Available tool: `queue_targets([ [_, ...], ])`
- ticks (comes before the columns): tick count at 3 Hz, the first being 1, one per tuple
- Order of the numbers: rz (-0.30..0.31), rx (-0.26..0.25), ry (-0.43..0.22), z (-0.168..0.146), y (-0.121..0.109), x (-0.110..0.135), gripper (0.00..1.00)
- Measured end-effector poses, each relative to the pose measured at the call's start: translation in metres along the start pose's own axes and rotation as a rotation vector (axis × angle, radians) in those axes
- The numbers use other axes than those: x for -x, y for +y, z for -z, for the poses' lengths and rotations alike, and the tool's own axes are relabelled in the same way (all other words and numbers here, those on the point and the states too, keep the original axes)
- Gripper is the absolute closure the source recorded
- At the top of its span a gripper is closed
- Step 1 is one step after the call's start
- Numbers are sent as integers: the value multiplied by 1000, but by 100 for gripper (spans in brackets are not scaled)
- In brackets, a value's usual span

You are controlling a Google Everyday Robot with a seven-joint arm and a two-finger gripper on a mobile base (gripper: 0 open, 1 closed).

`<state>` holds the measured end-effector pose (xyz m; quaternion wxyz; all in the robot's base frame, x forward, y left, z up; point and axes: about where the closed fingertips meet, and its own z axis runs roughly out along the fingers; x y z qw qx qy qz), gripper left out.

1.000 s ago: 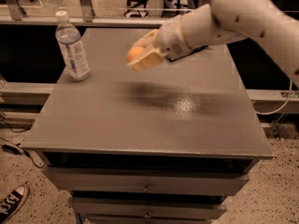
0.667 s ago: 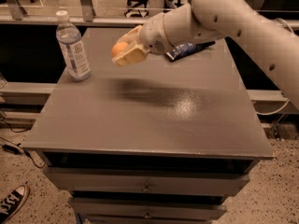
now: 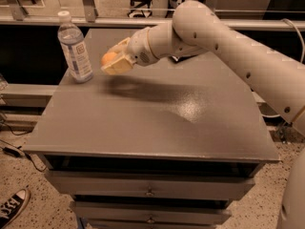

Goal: Move orange near blue plastic bottle

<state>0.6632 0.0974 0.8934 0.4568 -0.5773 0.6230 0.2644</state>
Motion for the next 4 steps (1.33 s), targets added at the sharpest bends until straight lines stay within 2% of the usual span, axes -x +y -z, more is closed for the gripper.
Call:
queue_targets([
  [1, -28, 4, -7, -15, 2, -8, 100],
  [2, -49, 22, -33, -35, 5, -4, 98],
  [4, -77, 48, -48, -52, 10, -4, 52],
])
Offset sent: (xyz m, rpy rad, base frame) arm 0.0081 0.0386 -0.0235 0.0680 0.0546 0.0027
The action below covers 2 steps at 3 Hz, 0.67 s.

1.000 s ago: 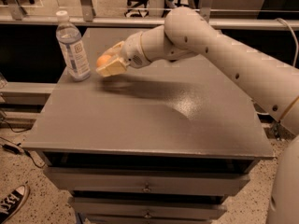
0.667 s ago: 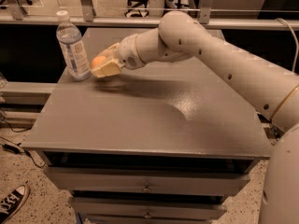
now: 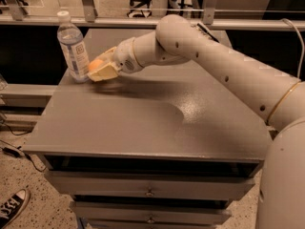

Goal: Move orange near blue plastic bottle

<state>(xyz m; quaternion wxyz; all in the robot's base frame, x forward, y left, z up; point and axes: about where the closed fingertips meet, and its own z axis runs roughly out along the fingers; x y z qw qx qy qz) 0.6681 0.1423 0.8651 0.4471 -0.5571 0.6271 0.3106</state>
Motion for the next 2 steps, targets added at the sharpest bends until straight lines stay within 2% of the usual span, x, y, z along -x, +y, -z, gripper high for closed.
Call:
queue_targets([
  [2, -23, 35, -10, -12, 8, -3, 5],
])
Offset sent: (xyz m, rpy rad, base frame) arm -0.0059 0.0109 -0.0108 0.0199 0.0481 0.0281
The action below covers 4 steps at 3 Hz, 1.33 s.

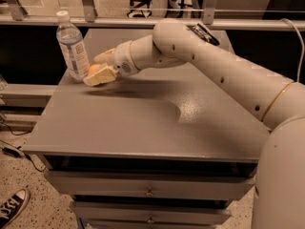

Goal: Move orange near blue plastic bottle

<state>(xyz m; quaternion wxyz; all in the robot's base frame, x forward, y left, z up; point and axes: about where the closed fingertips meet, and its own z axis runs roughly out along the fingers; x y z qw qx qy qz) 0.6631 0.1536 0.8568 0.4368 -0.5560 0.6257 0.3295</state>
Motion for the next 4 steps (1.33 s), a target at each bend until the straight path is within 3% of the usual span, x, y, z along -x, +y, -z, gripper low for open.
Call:
queue_targets([
  [1, -6, 11, -1, -2, 3, -2, 0],
  [4, -28, 7, -27, 15, 13, -7, 0],
])
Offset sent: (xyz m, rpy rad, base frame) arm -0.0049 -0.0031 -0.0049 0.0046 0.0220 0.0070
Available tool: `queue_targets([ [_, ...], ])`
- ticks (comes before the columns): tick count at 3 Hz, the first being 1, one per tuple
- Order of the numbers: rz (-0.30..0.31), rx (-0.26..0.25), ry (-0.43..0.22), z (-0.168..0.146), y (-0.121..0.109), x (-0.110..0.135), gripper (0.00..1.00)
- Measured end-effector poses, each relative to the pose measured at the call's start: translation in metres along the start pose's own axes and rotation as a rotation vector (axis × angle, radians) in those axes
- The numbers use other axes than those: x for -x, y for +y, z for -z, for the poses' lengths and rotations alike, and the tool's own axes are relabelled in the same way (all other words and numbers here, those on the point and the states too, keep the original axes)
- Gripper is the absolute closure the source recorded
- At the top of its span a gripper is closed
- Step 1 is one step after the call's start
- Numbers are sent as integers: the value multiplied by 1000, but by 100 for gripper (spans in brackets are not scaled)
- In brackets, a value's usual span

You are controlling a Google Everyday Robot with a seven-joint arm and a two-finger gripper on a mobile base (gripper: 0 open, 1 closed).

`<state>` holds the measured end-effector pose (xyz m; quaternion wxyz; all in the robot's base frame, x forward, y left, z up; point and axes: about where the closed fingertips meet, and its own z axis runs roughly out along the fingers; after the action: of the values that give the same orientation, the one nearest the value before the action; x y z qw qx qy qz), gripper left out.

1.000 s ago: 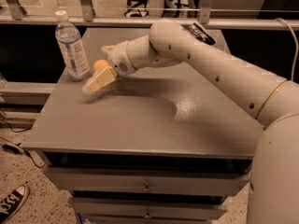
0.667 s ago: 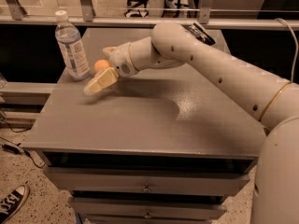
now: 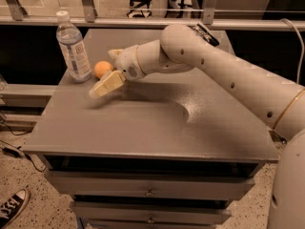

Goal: Move orange near blue plastic bottle

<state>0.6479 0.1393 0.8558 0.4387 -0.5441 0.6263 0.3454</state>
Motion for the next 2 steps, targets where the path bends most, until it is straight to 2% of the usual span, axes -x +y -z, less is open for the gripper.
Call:
queue_targets([
  [1, -5, -14, -10, 13, 3, -2, 0],
  [2, -19, -46, -26, 41, 4, -11, 0],
])
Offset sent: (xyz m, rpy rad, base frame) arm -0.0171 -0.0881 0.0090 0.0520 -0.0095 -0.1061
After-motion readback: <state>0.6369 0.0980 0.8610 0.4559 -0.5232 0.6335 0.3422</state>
